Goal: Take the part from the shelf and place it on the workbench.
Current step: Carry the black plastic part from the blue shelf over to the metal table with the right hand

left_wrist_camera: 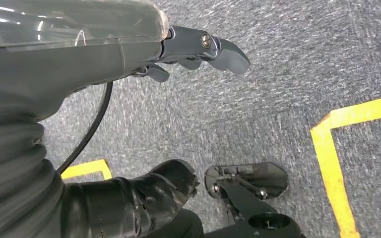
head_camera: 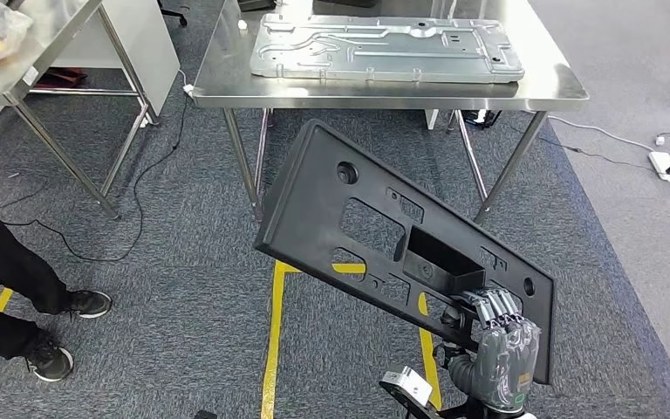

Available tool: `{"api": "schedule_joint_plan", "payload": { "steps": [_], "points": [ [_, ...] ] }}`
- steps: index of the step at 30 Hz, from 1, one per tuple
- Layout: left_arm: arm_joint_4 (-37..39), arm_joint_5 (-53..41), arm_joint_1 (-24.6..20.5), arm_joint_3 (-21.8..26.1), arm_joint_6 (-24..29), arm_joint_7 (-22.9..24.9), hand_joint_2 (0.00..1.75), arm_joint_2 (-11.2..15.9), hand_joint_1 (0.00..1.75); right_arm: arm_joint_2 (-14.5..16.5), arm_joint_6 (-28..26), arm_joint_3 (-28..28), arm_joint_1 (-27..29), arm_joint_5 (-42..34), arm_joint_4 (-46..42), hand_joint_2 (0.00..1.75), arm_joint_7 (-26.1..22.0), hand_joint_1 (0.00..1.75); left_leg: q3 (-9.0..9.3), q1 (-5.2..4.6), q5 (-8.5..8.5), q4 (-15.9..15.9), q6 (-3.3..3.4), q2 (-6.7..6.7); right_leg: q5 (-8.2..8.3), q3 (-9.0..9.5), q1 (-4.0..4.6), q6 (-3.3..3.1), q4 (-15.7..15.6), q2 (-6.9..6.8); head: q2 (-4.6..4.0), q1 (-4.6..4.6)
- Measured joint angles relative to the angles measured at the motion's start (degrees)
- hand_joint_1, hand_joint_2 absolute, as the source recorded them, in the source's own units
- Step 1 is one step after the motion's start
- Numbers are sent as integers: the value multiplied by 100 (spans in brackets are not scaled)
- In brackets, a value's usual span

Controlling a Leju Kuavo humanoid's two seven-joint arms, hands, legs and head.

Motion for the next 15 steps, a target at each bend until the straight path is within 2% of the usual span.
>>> {"api": "schedule_joint_plan", "payload": {
  "steps": [1,2,4,6,8,10,11,12,13,15],
  "points": [
    [0,-4,-4,0,-1,1,175,-1,0,0,1,0,-21,0,-1,175,-3,175,-2,-5,-24,25,-35,-2,100,130,6,-15,-294,-7,0,-2],
    [0,-9,-9,0,-1,2,175,-1,0,0,1,0,-43,0,-1,175,-7,175,-9,-14,-38,40,-71,-2,132,201,19,-38,-464,-10,0,-6],
    [-1,-25,-22,0,-2,5,175,-1,0,0,1,0,-77,-2,-3,175,-4,175,-16,-22,-43,37,-141,5,108,205,53,-114,-521,4,0,-13],
    [-1,-38,-32,-1,-4,8,175,-1,0,0,1,1,-118,-7,-3,175,3,175,-28,-4,-102,83,-198,7,120,226,42,-206,-555,11,0,-14],
    [-1,-42,-39,-2,-5,9,175,-1,0,0,2,10,-178,-8,-2,175,5,175,-212,9,-358,501,-230,-1,129,257,27,-291,-593,8,0,-17],
    [0,-42,-36,-2,-6,10,175,-1,0,0,2,23,-213,-7,1,175,8,175,-583,8,-691,1259,-245,-4,117,267,52,-334,-595,4,0,-20],
    [1,-43,-31,-2,-6,11,175,-1,0,0,2,28,-218,-7,5,175,10,175,-738,8,-766,1556,-247,-4,111,273,66,-345,-594,5,0,-19],
    [1,-43,-26,-2,-7,13,175,-1,0,0,2,31,-220,-7,10,175,13,175,-809,7,-733,1668,-241,-4,105,283,81,-352,-593,10,0,-20],
    [1,-43,-24,-2,-7,13,175,-1,0,0,2,36,-222,-6,16,175,20,175,-774,5,-596,1559,-225,-4,100,297,94,-355,-592,17,0,-19],
    [-1,-42,-29,-2,3,20,175,3,0,0,2,53,-232,-1,26,175,51,175,-455,-13,-180,831,-152,-11,87,331,112,-348,-592,32,0,-19]
  ]
}}
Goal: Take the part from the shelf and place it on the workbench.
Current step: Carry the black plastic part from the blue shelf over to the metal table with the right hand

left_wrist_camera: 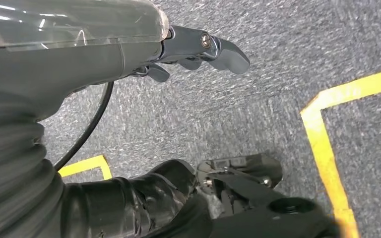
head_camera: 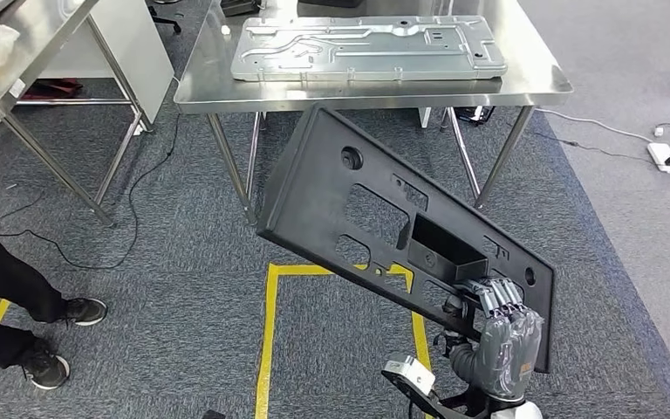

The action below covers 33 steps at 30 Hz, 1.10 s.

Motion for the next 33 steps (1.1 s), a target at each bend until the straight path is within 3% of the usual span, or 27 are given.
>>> {"api": "schedule_joint_plan", "payload": {
  "steps": [2,5,7,10,11,12,13,15,17,19,22,24,26,27,28,29,31,33],
  "points": [
    [0,4,-13,0,46,31,175,8,0,-2,0,25,-12,6,7,175,39,175,278,-34,206,-617,69,-4,-16,6,22,38,13,7,0,1],
    [0,2,-19,1,170,110,175,11,0,-4,0,74,-21,-22,10,175,70,175,334,-59,221,-773,126,-5,-19,-9,19,134,10,1,0,0],
    [0,1,-16,2,236,140,175,6,0,-7,0,113,-32,-61,14,175,113,175,363,-31,267,-841,187,0,-128,-65,11,196,146,-6,0,3],
    [0,5,-33,2,270,164,175,0,0,-26,0,153,-50,-89,45,175,167,175,376,-15,289,-877,241,9,-612,-495,-21,267,1067,-10,0,7],
    [0,7,-33,2,273,173,175,0,0,-38,0,163,-49,-92,63,175,178,175,374,-15,285,-873,244,10,-712,-648,-34,284,1371,-11,0,7],
    [0,8,-31,2,278,181,175,-1,0,-49,0,171,-45,-92,79,175,190,175,375,-14,279,-868,242,10,-709,-726,-49,299,1513,-12,0,6],
    [0,11,-28,3,282,187,175,-2,0,-58,0,175,-43,-84,90,175,201,175,377,-12,272,-860,236,10,-606,-710,-64,308,1457,-14,0,7],
    [0,20,-22,4,288,191,175,-6,0,-66,0,177,-40,-42,96,175,210,175,389,-6,240,-830,206,1,-224,-398,-91,308,783,-18,0,8],
    [0,23,-22,5,291,192,175,-11,0,-65,0,177,-25,12,85,175,193,175,377,-19,206,-787,144,-18,-20,-101,-76,282,172,-1,0,7],
    [0,24,-22,7,294,195,175,-12,0,-65,0,174,8,40,73,175,170,175,362,-31,201,-776,74,-30,-23,-46,-39,234,53,11,0,4],
    [0,24,-20,9,296,196,175,-12,0,-62,0,169,33,45,62,175,144,175,339,-8,119,-691,-23,-32,10,-22,-59,114,-4,-19,0,2],
    [0,23,-21,9,296,194,175,-12,0,-58,0,168,33,43,55,175,130,175,118,3,-170,-201,-58,-31,19,-3,-70,47,-35,-51,0,-2],
    [0,24,-10,10,292,191,175,-12,0,-57,0,168,41,28,52,175,111,175,-236,4,-484,531,-76,-30,10,-10,-53,15,-28,-70,0,-4],
    [0,25,1,11,288,188,175,-12,0,-57,0,168,47,10,52,175,98,175,-348,4,-528,758,-80,-30,7,-12,-43,9,-22,-73,0,-4],
    [0,26,10,11,280,183,175,-12,0,-57,0,168,52,-22,52,175,85,175,-361,4,-460,774,-75,-29,3,-11,-36,7,-15,-73,0,-4],
    [0,26,15,11,270,175,175,-12,0,-55,0,168,55,-70,52,175,71,175,-267,4,-297,569,-61,-29,0,-6,-31,8,-9,-69,0,-4],
    [0,23,10,11,241,150,175,-11,0,-45,0,168,56,-202,52,175,43,175,110,-6,62,-206,-8,-28,-12,9,-22,26,0,-64,0,-4],
    [0,16,2,11,201,109,175,-11,0,-32,0,168,53,-298,51,175,31,175,344,-37,194,-700,43,-29,-21,9,-8,76,10,-61,0,-3]
  ]
}}
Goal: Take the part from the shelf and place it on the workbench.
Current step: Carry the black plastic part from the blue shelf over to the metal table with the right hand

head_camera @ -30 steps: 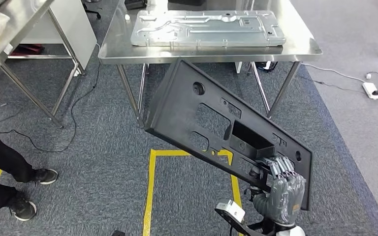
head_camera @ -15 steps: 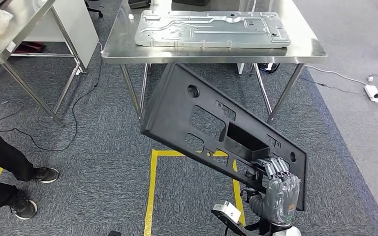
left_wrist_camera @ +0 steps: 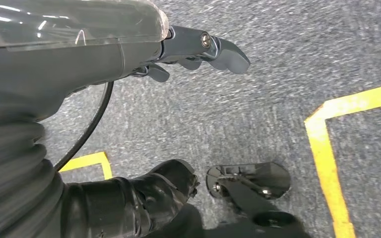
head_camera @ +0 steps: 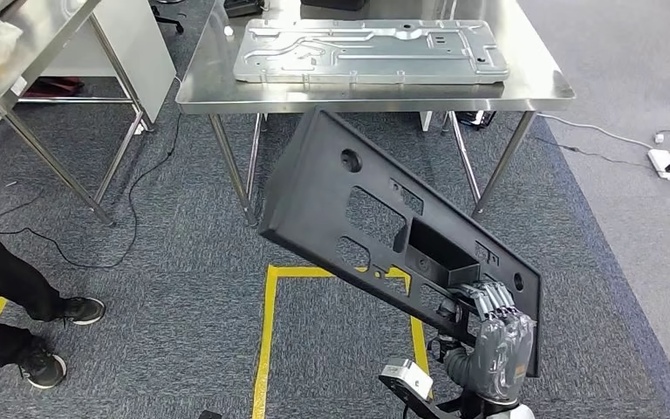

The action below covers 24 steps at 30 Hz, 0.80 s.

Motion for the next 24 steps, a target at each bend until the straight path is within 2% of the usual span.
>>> {"api": "schedule_joint_plan", "payload": {
  "steps": [3,5,6,8,9,10,11,13,14,15,16,17,19,21,23,24],
  "points": [
    [1,-9,8,1,-45,-35,175,0,0,5,0,0,-1,15,-1,175,6,175,21,-15,22,-91,74,-6,9,-2,-1,100,-14,1,0,0],
    [0,-13,10,2,-55,-41,175,0,0,4,0,0,-3,46,-2,175,20,175,43,13,68,-153,146,-4,-117,-66,-8,158,145,9,0,5],
    [0,-15,7,2,-60,-44,175,-1,0,4,0,0,-4,55,-1,175,23,175,51,25,84,-174,174,-2,-269,-175,-16,180,389,13,0,8],
    [0,-21,3,2,-71,-48,175,-1,0,3,0,0,0,72,4,175,21,175,42,19,87,-173,199,-3,-615,-518,-28,213,1113,19,0,10],
    [0,-23,5,2,-76,-49,175,-1,0,3,0,0,4,80,9,175,21,175,39,16,84,-168,200,-3,-701,-662,-32,224,1402,19,0,10],
    [0,-26,9,2,-84,-51,175,-1,0,2,0,0,6,87,14,175,21,175,39,15,79,-162,201,-5,-675,-721,-36,229,1507,19,0,9],
    [1,-28,13,2,-96,-56,175,-1,0,2,0,0,6,92,17,175,21,175,42,15,72,-154,198,-9,-542,-674,-39,226,1389,19,0,10],
    [2,-32,14,2,-127,-78,175,-5,0,2,0,0,1,109,18,175,17,175,54,14,45,-132,176,-24,-161,-333,-40,196,672,19,0,11],
    [2,-33,12,2,-139,-90,175,-9,0,2,0,0,-2,117,18,175,15,175,52,4,27,-111,152,-32,-40,-175,-29,173,330,21,0,10],
    [1,-36,11,1,-145,-99,175,-13,0,2,0,0,-4,123,17,175,12,175,47,-4,15,-98,122,-38,16,-74,-15,149,104,23,0,9],
    [1,-38,10,1,-148,-105,175,-15,0,2,0,0,-5,127,18,175,12,175,41,-11,9,-95,91,-40,9,-41,1,126,15,27,0,8],
    [0,-40,8,0,-149,-107,175,-16,0,2,0,-1,-4,128,17,175,14,175,40,-17,9,-99,59,-42,10,-46,16,102,3,30,0,7],
    [1,-43,7,0,-149,-108,175,-15,0,3,0,-2,-5,139,17,175,22,175,39,-10,-26,-81,-5,-40,32,-15,-9,33,-44,32,0,6],
    [1,-46,5,0,-148,-109,175,-14,0,4,0,-2,-8,167,17,175,36,175,-112,-1,-243,267,-56,-38,48,30,-40,-44,-102,22,0,-4],
    [0,-49,10,0,-149,-109,175,-14,0,4,0,-2,-7,196,18,175,39,175,-473,7,-577,999,-87,-35,32,42,-27,-91,-106,8,0,-11],
    [1,-51,16,0,-149,-108,175,-14,0,4,0,-2,-5,204,19,175,31,175,-649,9,-676,1329,-99,-34,22,44,-22,-101,-103,7,0,-10]
  ]
}}
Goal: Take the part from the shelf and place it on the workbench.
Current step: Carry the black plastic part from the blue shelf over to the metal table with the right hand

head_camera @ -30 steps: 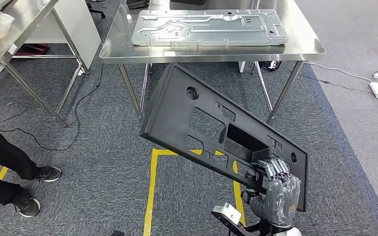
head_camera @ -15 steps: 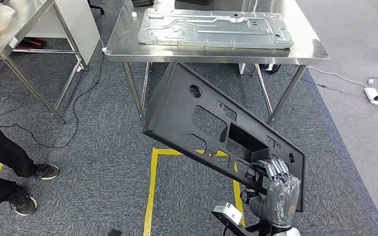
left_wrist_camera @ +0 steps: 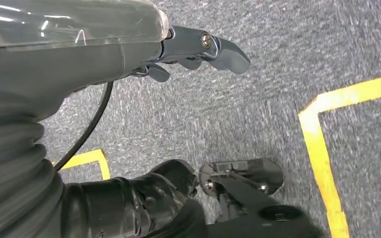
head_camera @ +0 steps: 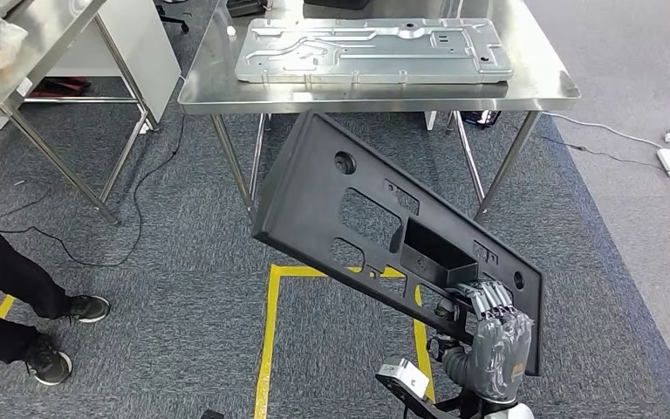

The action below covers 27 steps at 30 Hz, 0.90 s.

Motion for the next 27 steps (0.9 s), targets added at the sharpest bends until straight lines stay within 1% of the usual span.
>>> {"api": "schedule_joint_plan", "payload": {
  "steps": [1,2,3,4,5,6,7,8,10,11,12,13,15,16,17,18,19,20,21,22,24,26,27],
  "points": [
    [1,-3,7,0,-1,1,175,0,0,0,0,0,1,5,1,175,-13,175,-97,0,4,160,-5,1,-9,7,4,-3,4,3,0,-1],
    [1,-8,13,0,-1,1,175,0,0,0,0,0,2,7,1,175,-25,175,-87,0,121,98,-2,1,-22,20,6,0,11,8,0,-1],
    [1,-12,15,0,-1,1,175,0,0,1,0,0,2,7,0,175,-32,175,31,0,326,-182,11,1,-39,39,7,11,19,15,0,-1],
    [0,-17,14,0,-1,1,175,0,0,1,0,-1,1,7,-1,175,-35,175,210,-3,543,-586,36,3,-61,60,6,25,29,20,0,1],
    [-1,-21,10,0,-1,1,175,1,0,2,0,-1,0,7,-1,175,-35,175,384,-17,689,-969,66,4,-86,72,17,49,46,22,0,2],
    [-1,-26,2,-1,-1,0,175,2,0,2,0,-2,0,7,-2,175,-35,175,509,-31,765,-1234,96,5,-104,75,23,76,57,24,0,2],
    [-1,-31,-3,-2,-1,-2,175,2,0,2,0,-2,-1,7,-2,175,-36,175,567,-48,768,-1364,124,5,-117,73,28,105,62,24,0,3],
    [0,-36,-5,-3,-1,-3,175,4,0,2,0,-2,-1,7,-2,175,-37,175,580,-63,741,-1388,147,3,-123,72,32,137,59,23,0,2],
    [0,-41,3,-4,-1,-4,175,6,0,2,0,-3,-2,7,-7,175,-38,175,614,-40,749,-1433,203,-3,-142,94,30,201,49,19,0,2],
    [0,-42,6,-4,-2,-5,175,7,0,2,0,-3,-6,7,-11,175,-38,175,648,-23,753,-1466,235,-4,-180,80,27,234,108,19,0,4],
    [-1,-44,2,-4,-2,-6,175,5,0,2,0,-4,-10,7,-15,175,-39,175,684,-6,754,-1498,269,-2,-273,2,24,267,281,20,0,7],
    [-1,-46,-4,-4,-3,-7,175,3,0,2,0,-4,-12,7,-17,175,-39,175,711,-4,745,-1510,297,1,-407,-149,10,295,570,22,0,9],
    [-1,-51,-12,-5,-3,-7,175,-1,0,2,0,-4,-10,7,-16,175,-37,175,741,-7,707,-1510,332,3,-693,-584,-6,345,1325,24,0,10],
    [-1,-52,-8,-5,-3,-5,175,-2,0,1,0,-4,-5,7,-15,175,-34,175,761,-9,683,-1507,334,2,-723,-761,-15,362,1582,23,0,10],
    [0,-53,-3,-5,-3,-3,175,-2,0,1,0,-4,-2,6,-15,175,-32,175,792,-8,655,-1504,328,-2,-632,-840,-24,372,1634,22,0,10],
    [0,-54,1,-5,-3,-2,175,-3,0,0,0,-4,-1,5,-15,175,-32,175,837,-7,620,-1501,315,-8,-432,-813,-33,375,1478,21,0,10],
    [1,-54,5,-5,-3,-1,175,-4,0,0,-1,-4,-1,5,-15,175,-31,175,891,-6,581,-1495,298,-14,-162,-678,-41,367,1119,20,0,11],
    [1,-55,7,-5,-3,-1,175,-5,0,0,-1,-5,-4,4,-13,175,-31,175,936,-14,539,-1488,272,-18,33,-522,-38,349,756,21,0,12],
    [1,-57,3,-6,-3,-1,175,-7,0,0,-1,-5,-8,4,-14,175,-30,175,965,-23,497,-1475,239,-23,139,-378,-28,320,443,22,0,13],
    [2,-58,-1,-7,-3,-1,175,-8,0,0,-1,-7,-11,3,-14,175,-29,175,976,-30,467,-1469,207,-22,162,-292,-13,287,262,23,0,11],
    [2,-60,-13,-7,-4,-1,175,-9,0,0,0,-9,-12,1,-17,175,-27,175,980,-36,431,-1480,143,-15,90,-242,10,210,174,33,0,7],
    [1,-60,-19,-7,-7,-2,175,-8,0,4,0,-11,-11,-1,-19,175,-35,175,987,-25,361,-1434,88,-6,78,-204,-10,139,145,39,0,3],
    [1,-60,-22,-7,-8,-3,175,-7,0,10,0,-13,-13,-1,-22,175,-44,175,933,-22,270,-1285,63,-4,72,-175,-24,105,122,34,0,-2]
  ]
}}
